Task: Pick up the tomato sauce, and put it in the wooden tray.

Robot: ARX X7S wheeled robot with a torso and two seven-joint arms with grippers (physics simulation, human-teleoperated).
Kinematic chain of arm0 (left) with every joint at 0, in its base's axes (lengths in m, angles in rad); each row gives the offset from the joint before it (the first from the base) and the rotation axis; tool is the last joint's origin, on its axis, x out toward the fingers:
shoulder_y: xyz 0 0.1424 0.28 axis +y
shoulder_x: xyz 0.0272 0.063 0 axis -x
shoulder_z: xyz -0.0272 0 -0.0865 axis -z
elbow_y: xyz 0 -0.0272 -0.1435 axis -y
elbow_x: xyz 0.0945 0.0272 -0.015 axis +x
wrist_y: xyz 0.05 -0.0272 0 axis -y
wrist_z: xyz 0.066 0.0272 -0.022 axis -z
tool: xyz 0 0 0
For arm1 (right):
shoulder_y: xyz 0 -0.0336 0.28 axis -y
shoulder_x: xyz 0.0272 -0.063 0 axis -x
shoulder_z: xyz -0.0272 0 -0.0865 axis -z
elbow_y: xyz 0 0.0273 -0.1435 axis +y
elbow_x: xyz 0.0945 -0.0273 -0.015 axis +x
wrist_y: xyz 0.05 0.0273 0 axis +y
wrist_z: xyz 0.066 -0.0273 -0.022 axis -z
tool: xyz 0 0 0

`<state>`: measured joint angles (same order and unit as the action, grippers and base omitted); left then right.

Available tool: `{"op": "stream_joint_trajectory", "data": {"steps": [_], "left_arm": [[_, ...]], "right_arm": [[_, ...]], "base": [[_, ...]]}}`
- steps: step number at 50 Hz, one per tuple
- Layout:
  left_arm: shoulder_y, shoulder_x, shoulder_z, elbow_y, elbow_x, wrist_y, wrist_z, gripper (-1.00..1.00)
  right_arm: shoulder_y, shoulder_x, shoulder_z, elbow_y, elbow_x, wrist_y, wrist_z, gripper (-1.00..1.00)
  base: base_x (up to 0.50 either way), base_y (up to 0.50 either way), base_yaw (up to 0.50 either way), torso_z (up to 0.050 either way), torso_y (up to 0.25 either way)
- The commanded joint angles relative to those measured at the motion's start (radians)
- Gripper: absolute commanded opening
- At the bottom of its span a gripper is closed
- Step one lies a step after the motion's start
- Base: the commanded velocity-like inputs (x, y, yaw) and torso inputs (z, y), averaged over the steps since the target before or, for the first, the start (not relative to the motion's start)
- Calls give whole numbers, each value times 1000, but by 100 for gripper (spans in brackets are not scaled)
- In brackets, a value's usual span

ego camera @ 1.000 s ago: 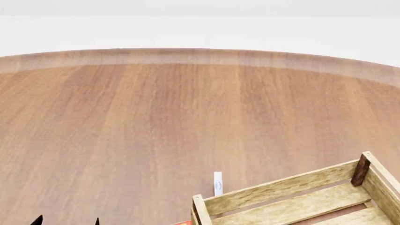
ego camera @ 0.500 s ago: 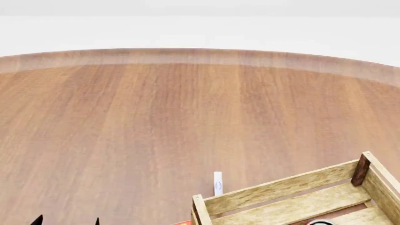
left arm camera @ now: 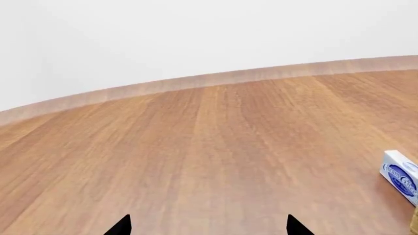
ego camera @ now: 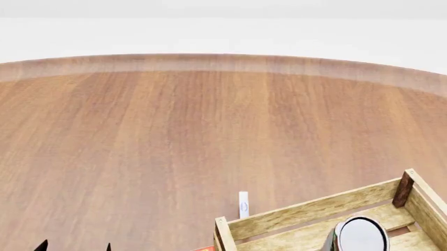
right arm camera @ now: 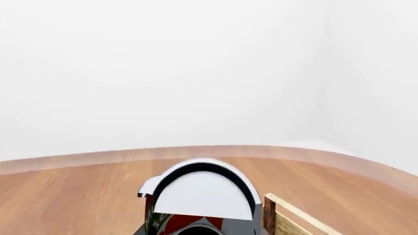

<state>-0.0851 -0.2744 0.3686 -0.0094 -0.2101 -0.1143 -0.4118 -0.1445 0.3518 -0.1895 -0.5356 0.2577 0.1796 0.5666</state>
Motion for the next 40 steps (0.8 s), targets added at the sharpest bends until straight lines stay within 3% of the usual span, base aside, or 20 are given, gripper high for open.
{"op": "stream_joint_trajectory", "data": {"steps": [1,21,40], "left_arm": [[10,5,-9,-12,-19,71,28,100],[7,1,-3,-8,-25,68,22,100],[8,-2,1,-7,-31,72,18,100]], "right_arm": [[115,-24,13,117,-5,50,-19,-100],[303,-54,16,265,31,164,-9,-100],[428,-90,33,483,44,145,-15,-100]], "base": [[0,0,0,0,0],[0,0,0,0,0],[0,0,0,0,0]]}}
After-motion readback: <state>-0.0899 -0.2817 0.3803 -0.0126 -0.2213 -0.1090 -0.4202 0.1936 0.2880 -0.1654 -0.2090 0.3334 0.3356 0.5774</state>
